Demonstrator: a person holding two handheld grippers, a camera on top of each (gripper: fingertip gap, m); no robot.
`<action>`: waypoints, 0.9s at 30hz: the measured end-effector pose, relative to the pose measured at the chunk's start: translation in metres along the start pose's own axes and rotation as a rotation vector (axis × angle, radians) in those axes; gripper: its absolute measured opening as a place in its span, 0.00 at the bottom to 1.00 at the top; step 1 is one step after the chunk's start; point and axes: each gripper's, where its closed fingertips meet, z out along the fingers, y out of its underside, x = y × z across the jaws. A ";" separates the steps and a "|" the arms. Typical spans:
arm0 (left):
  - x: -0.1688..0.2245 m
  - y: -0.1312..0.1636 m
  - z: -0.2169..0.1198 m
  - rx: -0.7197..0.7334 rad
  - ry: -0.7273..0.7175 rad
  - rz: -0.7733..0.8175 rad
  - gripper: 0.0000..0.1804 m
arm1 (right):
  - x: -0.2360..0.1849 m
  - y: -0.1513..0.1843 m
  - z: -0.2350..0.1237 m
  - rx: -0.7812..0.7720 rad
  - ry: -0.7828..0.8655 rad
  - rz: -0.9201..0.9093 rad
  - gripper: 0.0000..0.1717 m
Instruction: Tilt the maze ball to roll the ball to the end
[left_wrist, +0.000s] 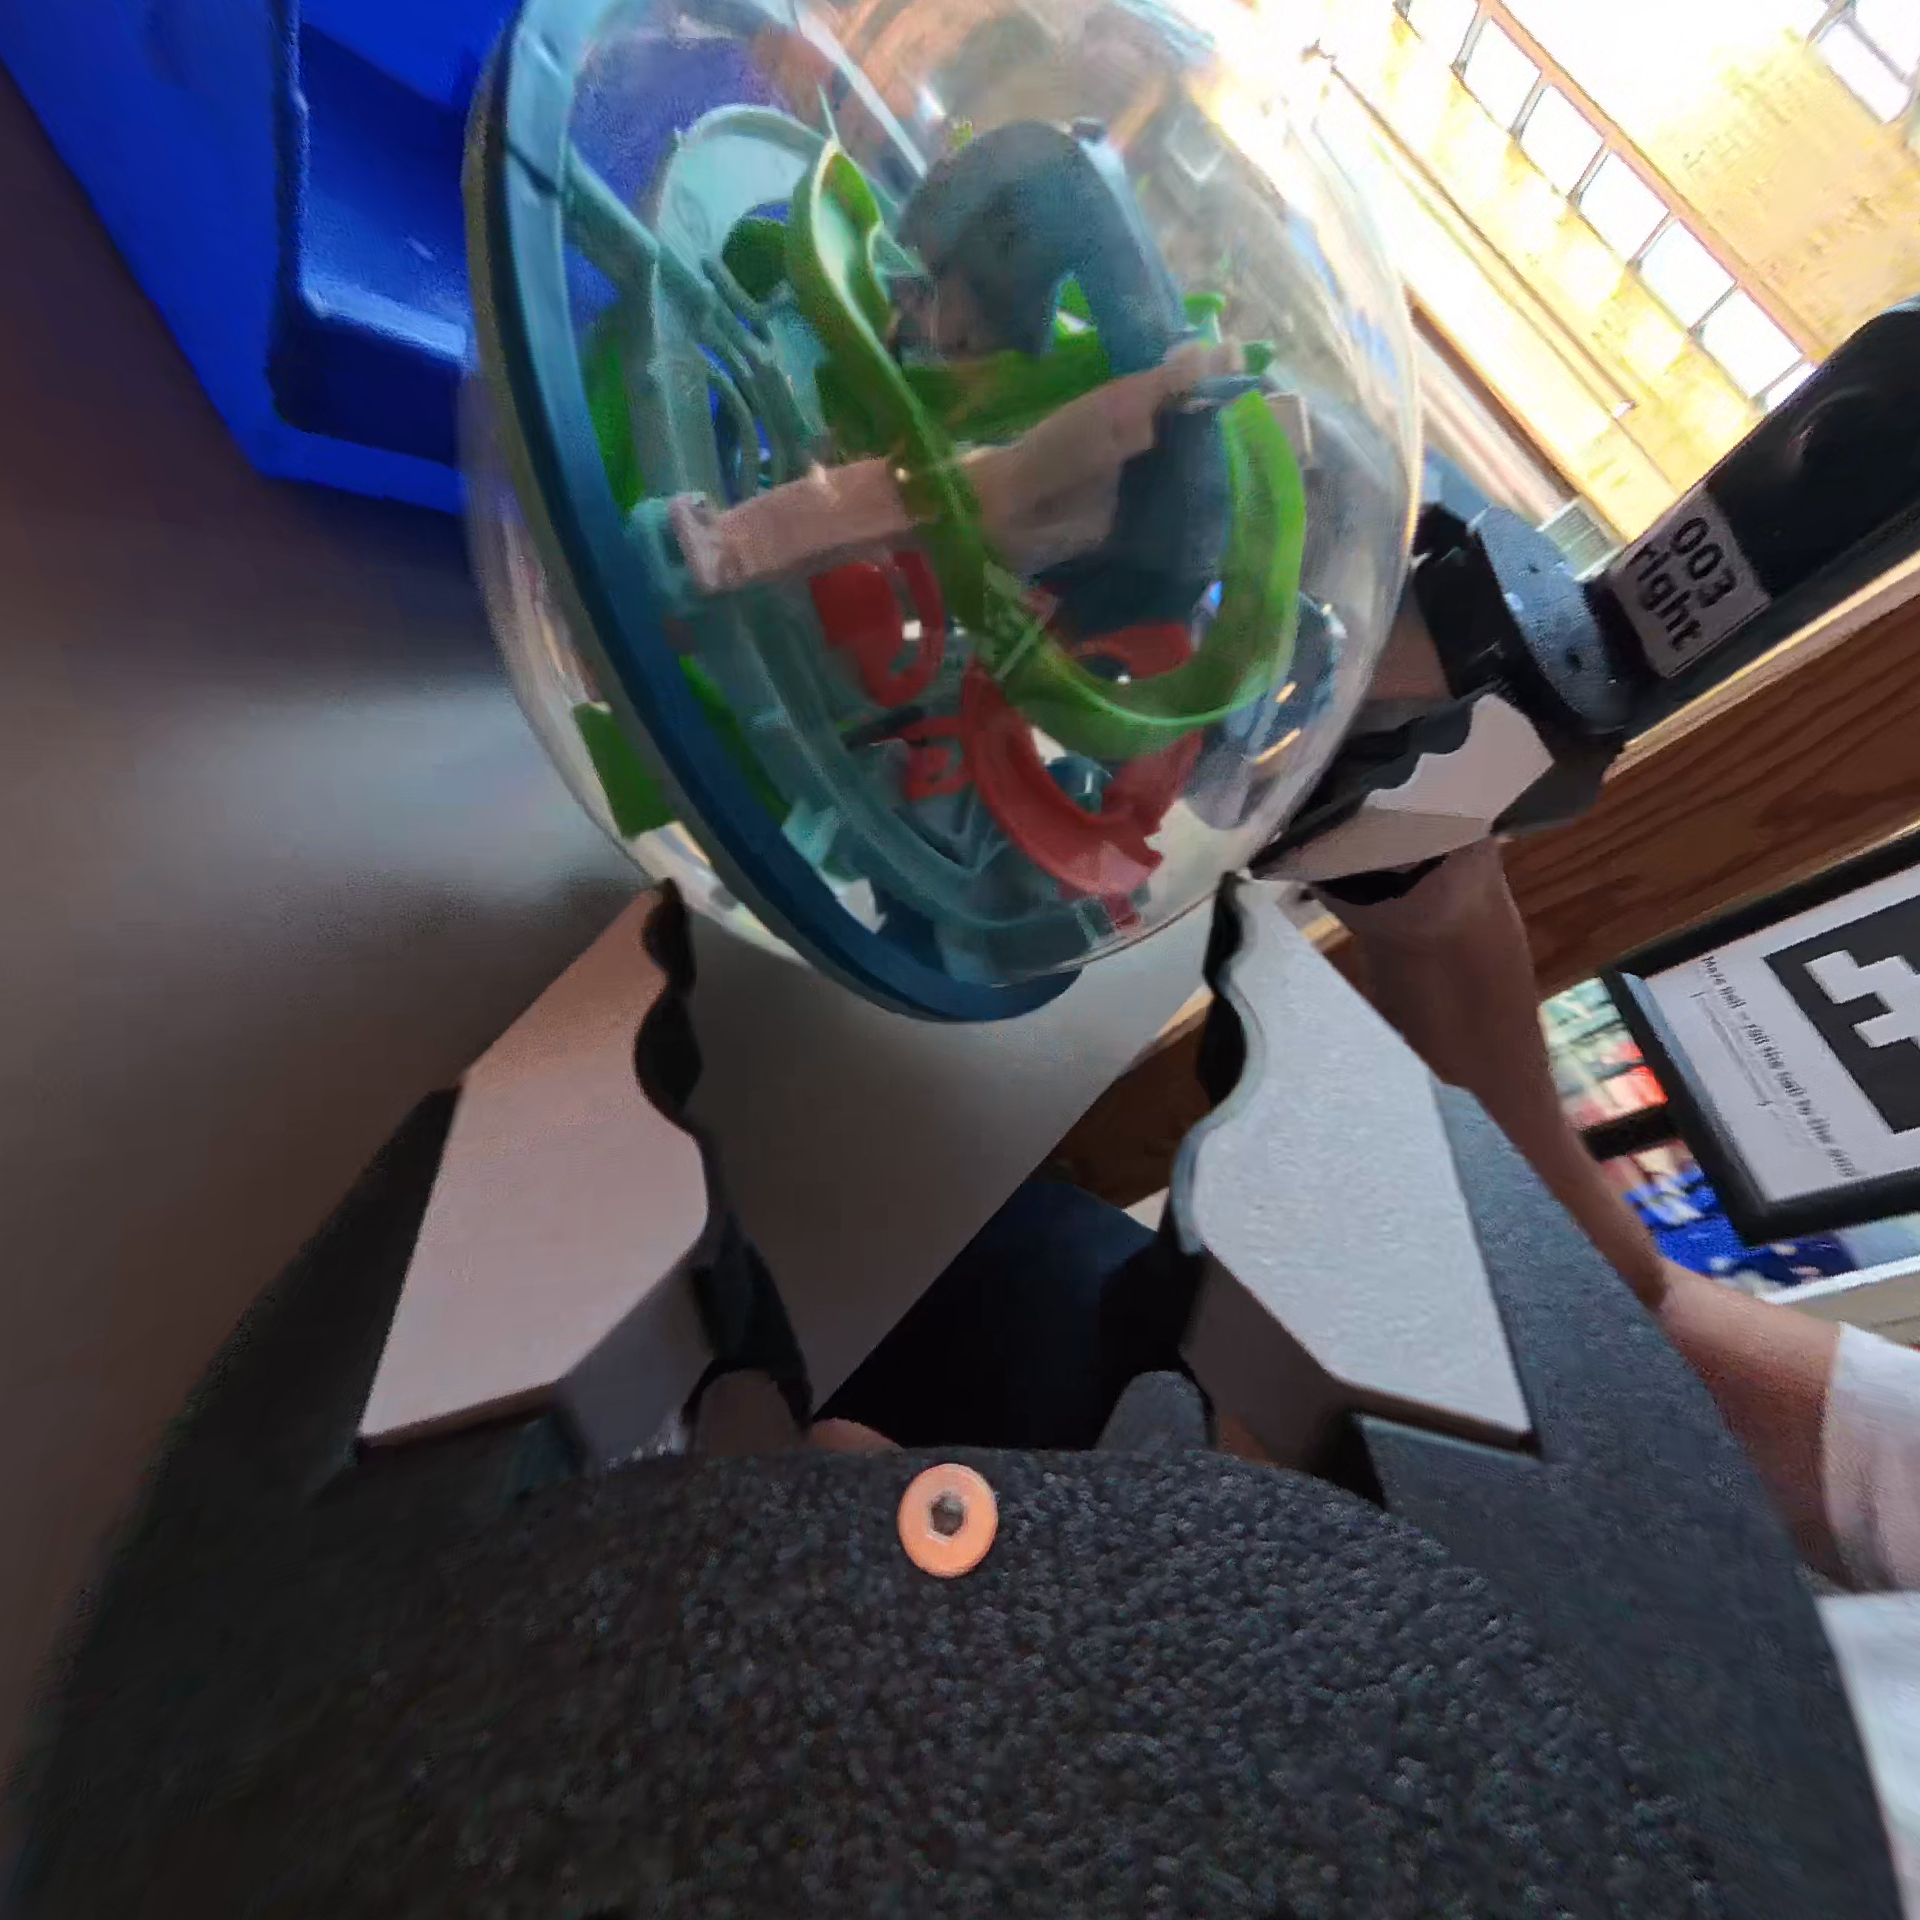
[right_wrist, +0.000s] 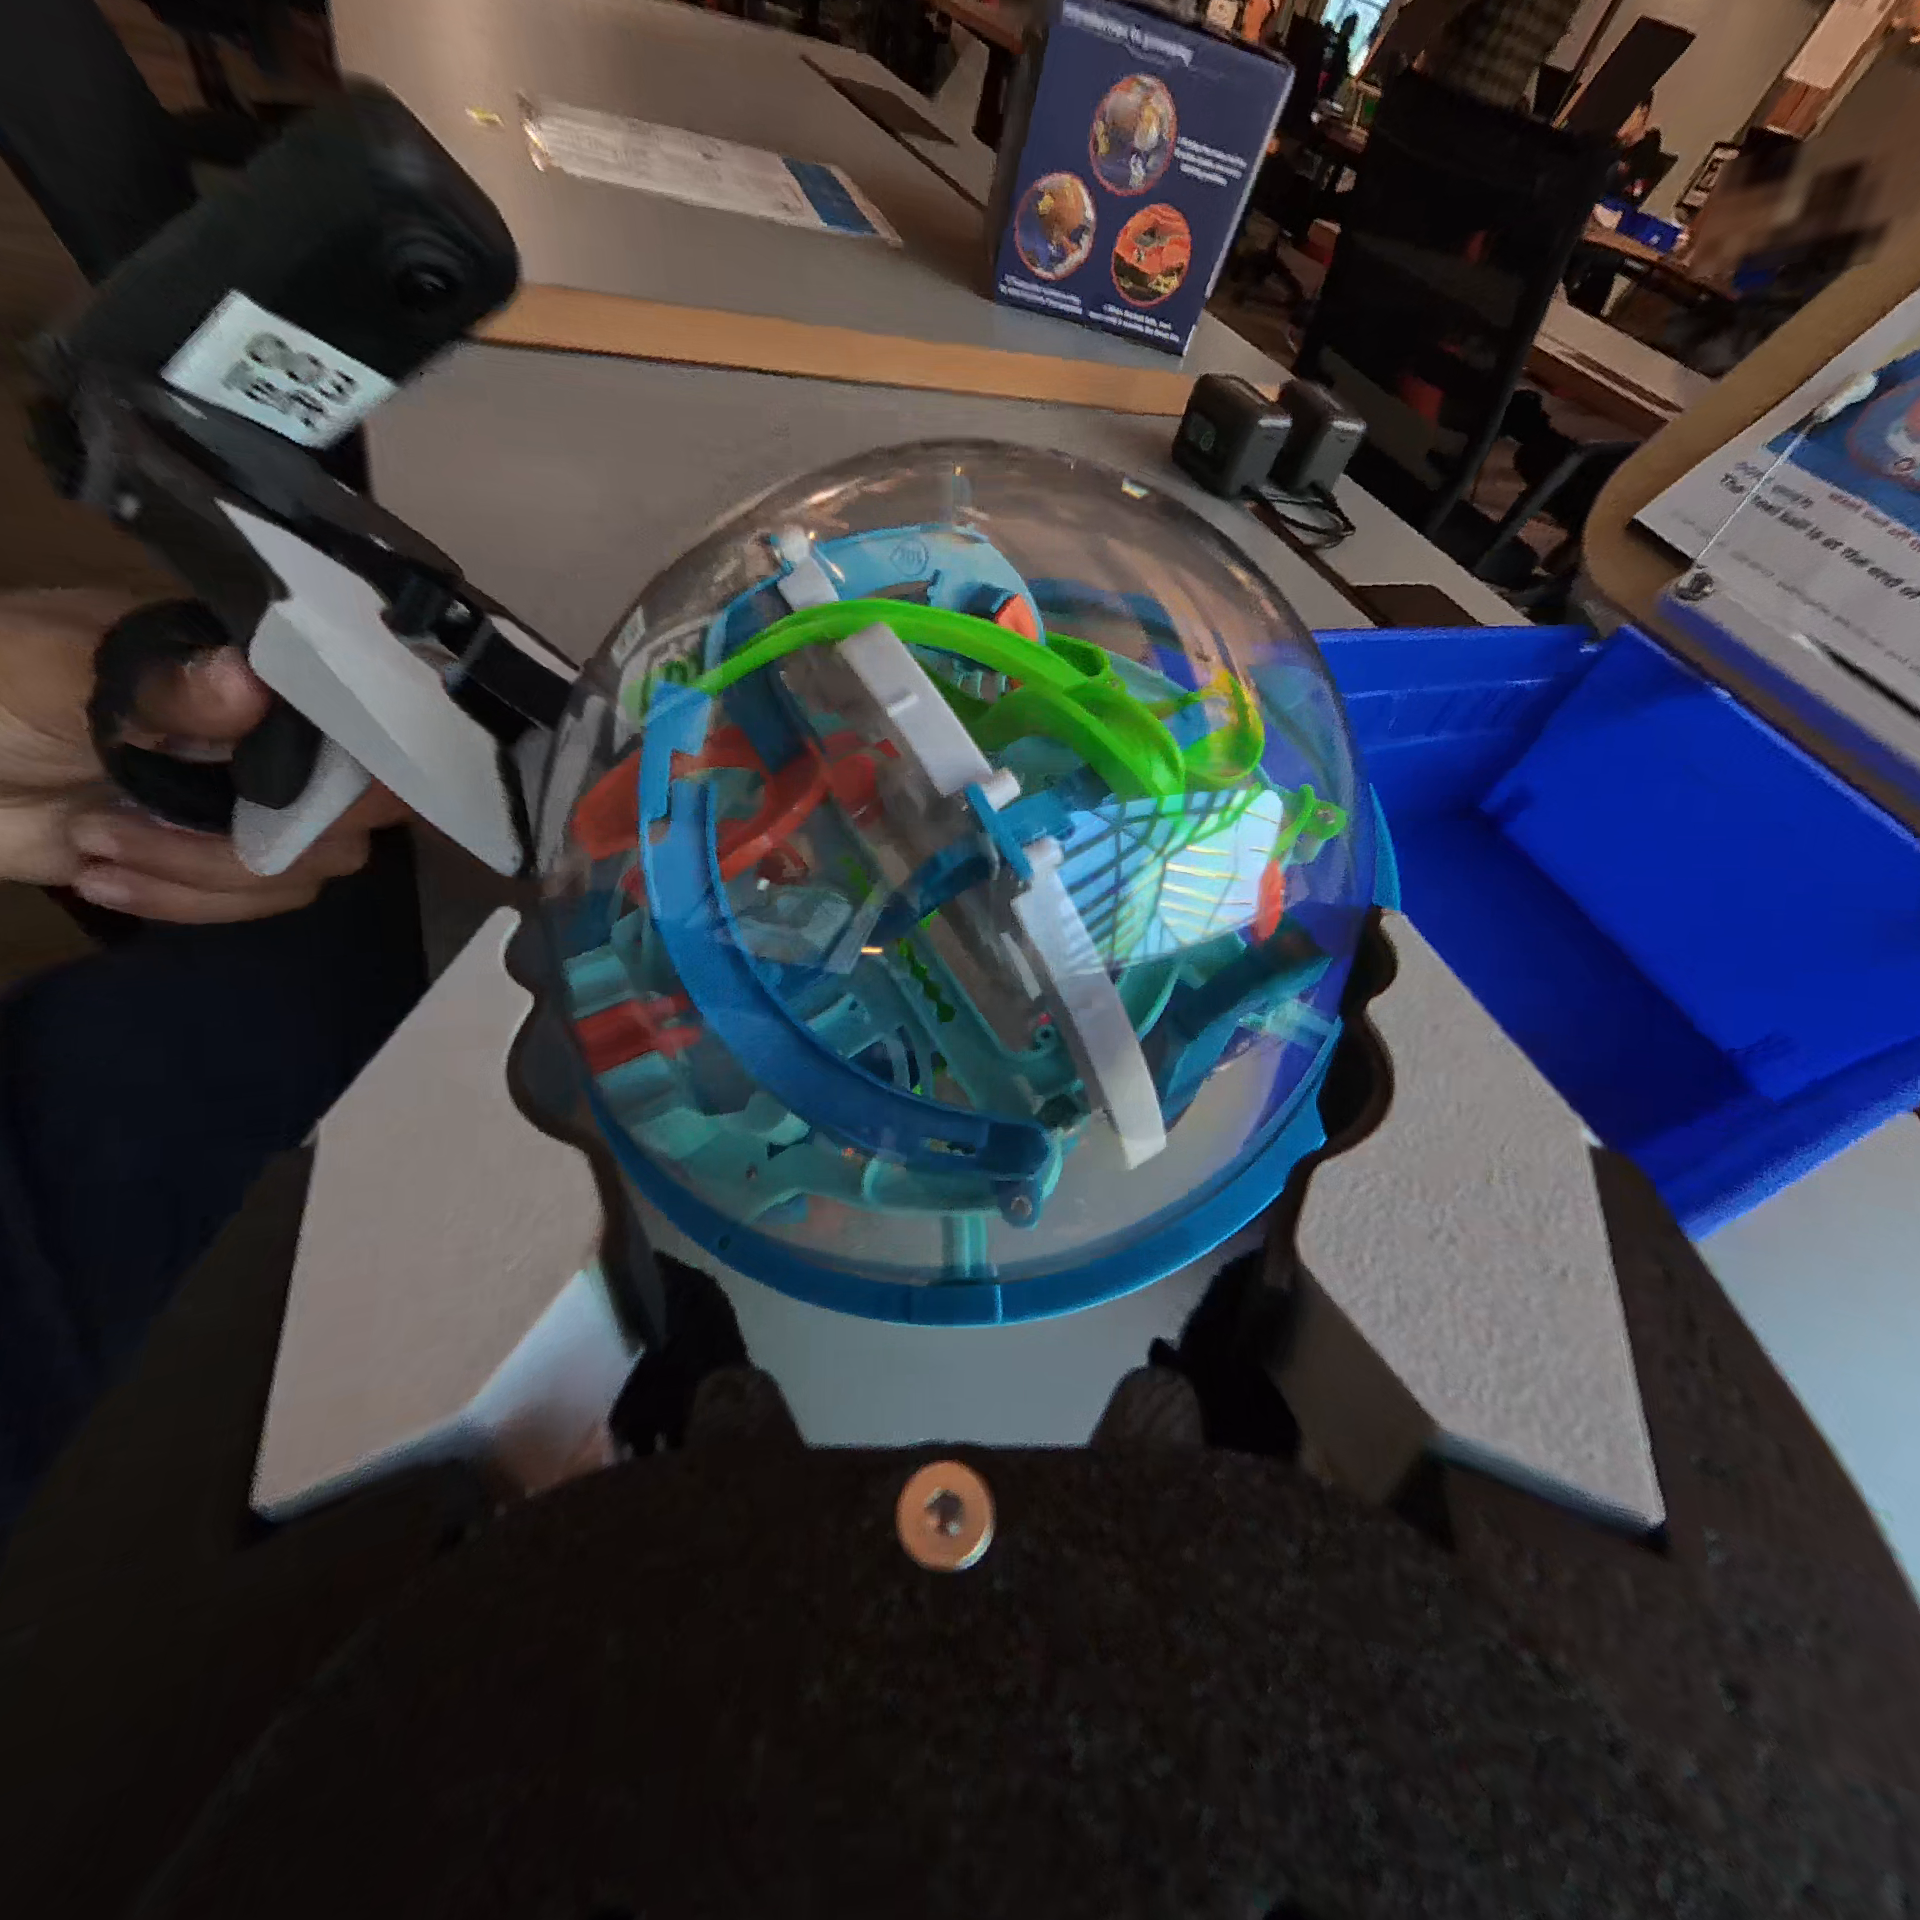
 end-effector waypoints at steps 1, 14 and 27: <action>0.005 -0.005 -0.003 0.021 -0.020 0.054 0.47 | 0.004 0.000 -0.002 -0.039 0.054 -0.047 0.84; 0.007 -0.015 -0.003 0.032 -0.010 0.081 0.60 | 0.012 0.032 0.001 -0.257 0.139 -0.233 0.87; 0.002 -0.024 0.046 -0.232 0.038 0.182 0.83 | 0.020 0.009 -0.004 0.001 0.072 -0.042 0.90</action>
